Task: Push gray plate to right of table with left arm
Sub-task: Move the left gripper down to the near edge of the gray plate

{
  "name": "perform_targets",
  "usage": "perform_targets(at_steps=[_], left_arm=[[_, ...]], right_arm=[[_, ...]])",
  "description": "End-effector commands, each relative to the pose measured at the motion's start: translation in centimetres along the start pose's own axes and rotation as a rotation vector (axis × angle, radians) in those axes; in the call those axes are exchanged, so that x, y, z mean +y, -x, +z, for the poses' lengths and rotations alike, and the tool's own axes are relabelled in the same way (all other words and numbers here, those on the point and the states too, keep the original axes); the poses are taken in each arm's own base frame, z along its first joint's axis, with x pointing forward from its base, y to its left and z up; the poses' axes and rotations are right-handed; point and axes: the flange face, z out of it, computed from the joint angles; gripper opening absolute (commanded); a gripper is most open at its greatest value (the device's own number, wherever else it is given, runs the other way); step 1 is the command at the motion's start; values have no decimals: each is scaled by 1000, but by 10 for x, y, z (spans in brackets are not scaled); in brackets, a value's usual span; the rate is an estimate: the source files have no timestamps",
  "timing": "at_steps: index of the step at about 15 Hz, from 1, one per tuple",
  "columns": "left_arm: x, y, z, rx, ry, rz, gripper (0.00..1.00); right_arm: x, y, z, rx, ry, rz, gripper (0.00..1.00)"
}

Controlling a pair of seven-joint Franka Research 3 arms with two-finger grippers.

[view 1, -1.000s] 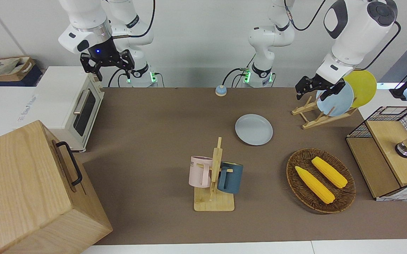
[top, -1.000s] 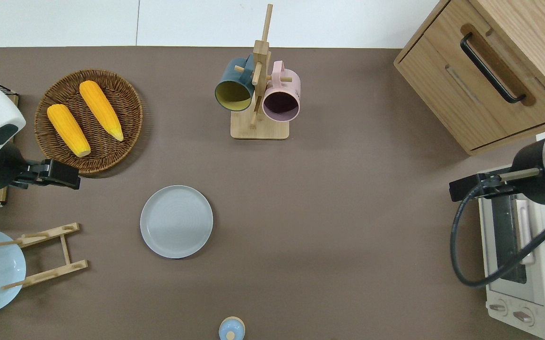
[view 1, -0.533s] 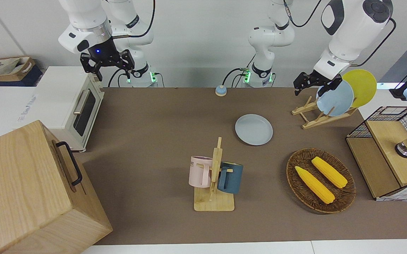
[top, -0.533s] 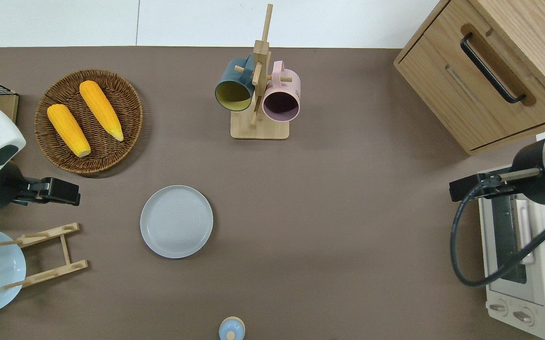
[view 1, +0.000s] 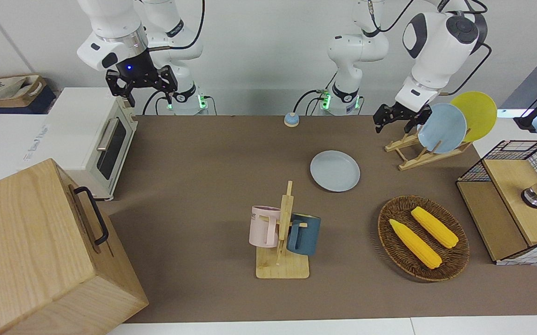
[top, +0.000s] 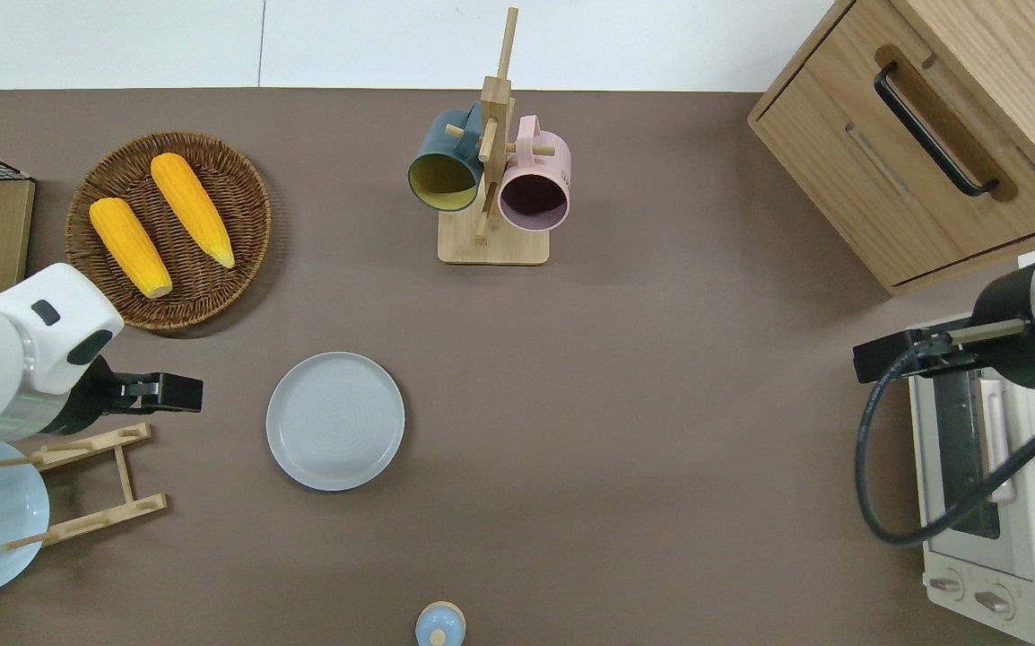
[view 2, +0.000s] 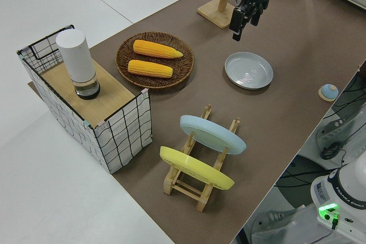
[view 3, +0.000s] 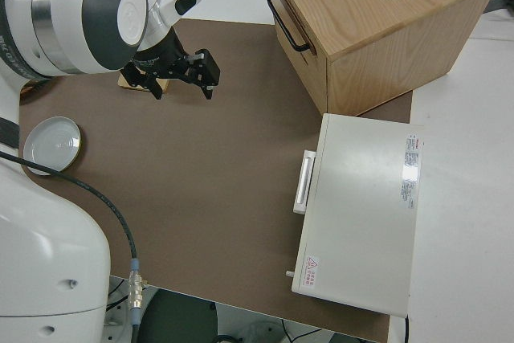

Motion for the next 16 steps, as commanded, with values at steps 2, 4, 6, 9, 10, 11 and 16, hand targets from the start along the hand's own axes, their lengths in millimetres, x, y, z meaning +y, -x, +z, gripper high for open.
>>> perform_targets(at_steps=[2,4,6,9,10,11,16], left_arm=[[11,23,50,48,2,-31,993],[14,26,73,49,-2,-27,991],[13,30,99,72,-2,-27,993],[17,35,131,84,1,-22,991],[16,36,141,87,1,-23,991],[15,36,148,90,1,-24,991],[15,32,182,89,2,-23,991]], right_arm=[[2,4,-3,-5,-7,1,983],[2,4,-3,-5,-7,1,983],[3,4,-3,-5,-8,4,983],[2,4,-3,-4,-7,1,983],[2,4,-3,-5,-7,3,983],[2,4,-3,-5,-7,1,983],[2,4,-3,-4,-7,1,983]])
